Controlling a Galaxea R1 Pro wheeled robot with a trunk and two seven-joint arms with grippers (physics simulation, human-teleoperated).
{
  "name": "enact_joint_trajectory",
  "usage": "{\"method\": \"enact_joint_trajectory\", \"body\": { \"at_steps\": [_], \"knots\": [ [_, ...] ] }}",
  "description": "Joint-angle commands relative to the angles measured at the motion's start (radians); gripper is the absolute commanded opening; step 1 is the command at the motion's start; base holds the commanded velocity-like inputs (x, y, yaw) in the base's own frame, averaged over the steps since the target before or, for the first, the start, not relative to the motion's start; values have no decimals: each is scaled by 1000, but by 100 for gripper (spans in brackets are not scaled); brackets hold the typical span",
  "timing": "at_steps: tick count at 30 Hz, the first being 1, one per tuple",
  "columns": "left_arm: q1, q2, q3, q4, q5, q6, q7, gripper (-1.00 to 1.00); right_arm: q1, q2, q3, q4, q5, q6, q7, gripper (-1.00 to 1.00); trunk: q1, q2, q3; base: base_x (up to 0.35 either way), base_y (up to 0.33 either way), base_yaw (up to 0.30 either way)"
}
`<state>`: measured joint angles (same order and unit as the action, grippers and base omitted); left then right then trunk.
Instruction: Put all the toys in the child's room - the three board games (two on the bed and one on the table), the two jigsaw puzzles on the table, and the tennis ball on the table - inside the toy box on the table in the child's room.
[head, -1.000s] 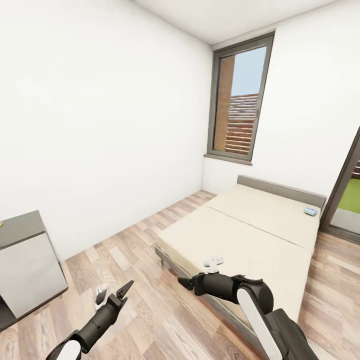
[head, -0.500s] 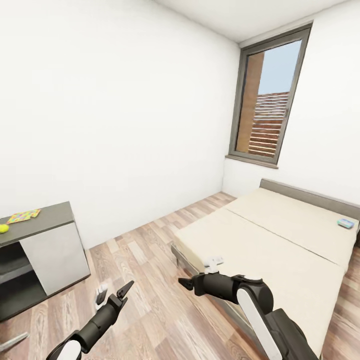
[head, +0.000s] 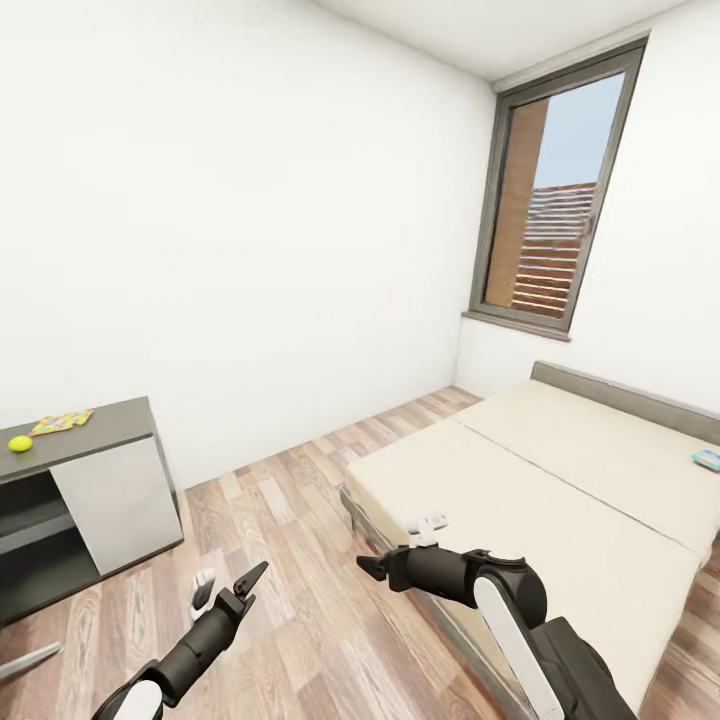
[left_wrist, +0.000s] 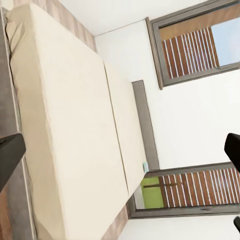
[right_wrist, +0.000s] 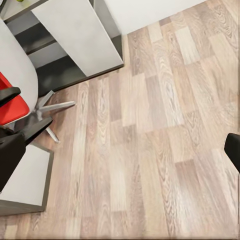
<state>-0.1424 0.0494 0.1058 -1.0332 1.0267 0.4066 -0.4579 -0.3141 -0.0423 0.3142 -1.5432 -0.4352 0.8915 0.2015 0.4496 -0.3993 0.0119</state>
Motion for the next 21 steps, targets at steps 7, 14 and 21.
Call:
{"method": "enact_joint_trajectory", "body": {
  "at_steps": [7, 14, 21],
  "knots": [
    [0, 0, 2, 0, 9, 9, -1, 100, 0, -1, 0, 0, 7, 2, 7, 100, 0, -1, 0, 0, -284, 22],
    [0, 0, 2, 0, 8, 9, -1, 100, 0, -1, 0, -1, 7, 1, 7, 100, 0, -1, 0, 0, -287, 8],
    [-1, 0, 1, 1, 8, 10, -1, 100, 0, -1, 0, 0, 7, 0, 7, 100, 0, -1, 0, 0, -289, 3]
  ]
}}
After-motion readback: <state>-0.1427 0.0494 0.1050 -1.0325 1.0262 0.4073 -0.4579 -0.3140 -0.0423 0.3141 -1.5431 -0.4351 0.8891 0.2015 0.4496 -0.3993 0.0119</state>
